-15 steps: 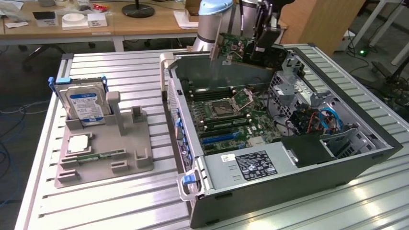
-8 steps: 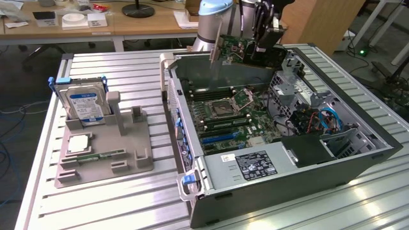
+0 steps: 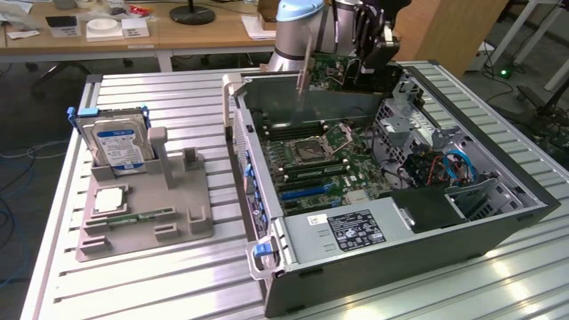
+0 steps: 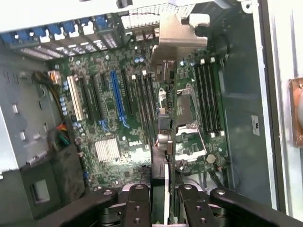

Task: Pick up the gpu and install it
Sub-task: 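Insert the gpu into the slot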

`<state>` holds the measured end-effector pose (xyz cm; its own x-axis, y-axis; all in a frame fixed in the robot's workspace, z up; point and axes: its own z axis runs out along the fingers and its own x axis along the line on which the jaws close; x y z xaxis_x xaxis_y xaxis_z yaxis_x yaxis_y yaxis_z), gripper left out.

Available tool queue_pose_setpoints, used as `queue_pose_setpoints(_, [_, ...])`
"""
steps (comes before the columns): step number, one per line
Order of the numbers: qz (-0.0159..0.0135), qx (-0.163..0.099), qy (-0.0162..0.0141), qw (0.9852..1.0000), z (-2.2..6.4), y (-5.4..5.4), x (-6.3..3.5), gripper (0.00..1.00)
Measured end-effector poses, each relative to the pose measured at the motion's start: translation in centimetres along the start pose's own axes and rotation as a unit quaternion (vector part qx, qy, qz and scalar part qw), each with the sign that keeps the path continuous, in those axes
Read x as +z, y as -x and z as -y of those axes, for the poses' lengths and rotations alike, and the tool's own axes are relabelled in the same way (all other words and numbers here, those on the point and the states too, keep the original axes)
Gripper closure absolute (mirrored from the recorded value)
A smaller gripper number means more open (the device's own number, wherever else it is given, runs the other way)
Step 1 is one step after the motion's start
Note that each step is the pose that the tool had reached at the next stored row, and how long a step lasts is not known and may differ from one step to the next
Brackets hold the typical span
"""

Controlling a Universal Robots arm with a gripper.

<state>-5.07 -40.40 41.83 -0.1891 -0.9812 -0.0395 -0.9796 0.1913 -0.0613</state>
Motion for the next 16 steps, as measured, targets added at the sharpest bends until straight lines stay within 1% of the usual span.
queue_pose_setpoints(4, [0.0024, -0.034, 0.001, 0.9994, -0.02, -0.01, 0.19, 0.73])
queue_pose_setpoints(5, [0.0047, -0.039, 0.0014, 0.9992, -0.02, -0.01, 0.23, 0.73])
queue_pose_setpoints(7, [0.012, -0.045, 0.0027, 0.9989, -0.02, -0.01, 0.29, 0.73])
queue_pose_setpoints(8, [0.0152, -0.048, 0.0033, 0.9987, -0.03, -0.01, 0.32, 0.73])
queue_pose_setpoints(9, [0.0176, -0.052, 0.0036, 0.9985, -0.03, -0.01, 0.35, 0.73])
queue_pose_setpoints(10, [0.0186, -0.055, 0.0034, 0.9983, -0.04, -0.01, 0.39, 0.73])
queue_pose_setpoints(11, [0.0191, -0.061, 0.0025, 0.998, -0.04, -0.02, 0.42, 0.73])
queue_pose_setpoints(12, [0.0197, -0.066, 0.0002, 0.9977, -0.03, -0.03, 0.46, 0.73])
queue_pose_setpoints(16, [0.0221, -0.079, -0.0107, 0.9965, -0.03, -0.05, 0.58, 0.73])
